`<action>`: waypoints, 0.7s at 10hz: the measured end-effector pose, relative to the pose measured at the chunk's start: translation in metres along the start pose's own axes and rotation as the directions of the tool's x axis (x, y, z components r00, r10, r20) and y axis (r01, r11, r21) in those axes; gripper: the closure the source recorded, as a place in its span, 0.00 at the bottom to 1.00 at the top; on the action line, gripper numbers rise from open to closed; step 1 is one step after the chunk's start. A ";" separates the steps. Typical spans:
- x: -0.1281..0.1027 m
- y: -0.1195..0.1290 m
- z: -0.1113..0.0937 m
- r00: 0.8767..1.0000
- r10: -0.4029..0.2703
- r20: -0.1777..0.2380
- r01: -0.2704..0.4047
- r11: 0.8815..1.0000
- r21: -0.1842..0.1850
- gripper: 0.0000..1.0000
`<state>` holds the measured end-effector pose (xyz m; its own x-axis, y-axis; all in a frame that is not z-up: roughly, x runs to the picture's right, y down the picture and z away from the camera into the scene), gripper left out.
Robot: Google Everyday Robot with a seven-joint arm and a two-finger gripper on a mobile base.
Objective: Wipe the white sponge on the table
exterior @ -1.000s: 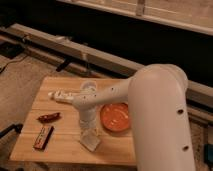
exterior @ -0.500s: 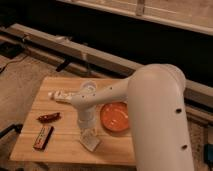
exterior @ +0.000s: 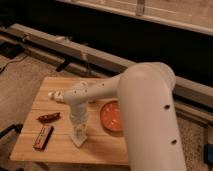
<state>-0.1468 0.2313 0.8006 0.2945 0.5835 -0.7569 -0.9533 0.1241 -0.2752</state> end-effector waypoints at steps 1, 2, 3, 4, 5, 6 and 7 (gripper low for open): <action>-0.010 0.007 0.002 1.000 -0.010 0.000 0.010 1.000 0.001 0.89; -0.020 0.014 0.005 1.000 -0.018 -0.002 0.018 1.000 0.004 0.89; -0.028 0.019 0.008 1.000 -0.023 -0.001 0.023 1.000 0.003 0.89; -0.035 0.021 0.010 1.000 -0.019 0.004 0.019 1.000 0.002 0.89; -0.035 0.019 0.010 1.000 -0.019 0.005 0.019 1.000 0.004 0.89; -0.035 0.019 0.010 1.000 -0.018 0.006 0.018 1.000 0.004 0.89; -0.035 0.020 0.010 1.000 -0.020 0.005 0.020 1.000 0.005 0.89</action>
<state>-0.1767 0.2212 0.8272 0.3128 0.5849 -0.7484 -0.9477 0.1396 -0.2871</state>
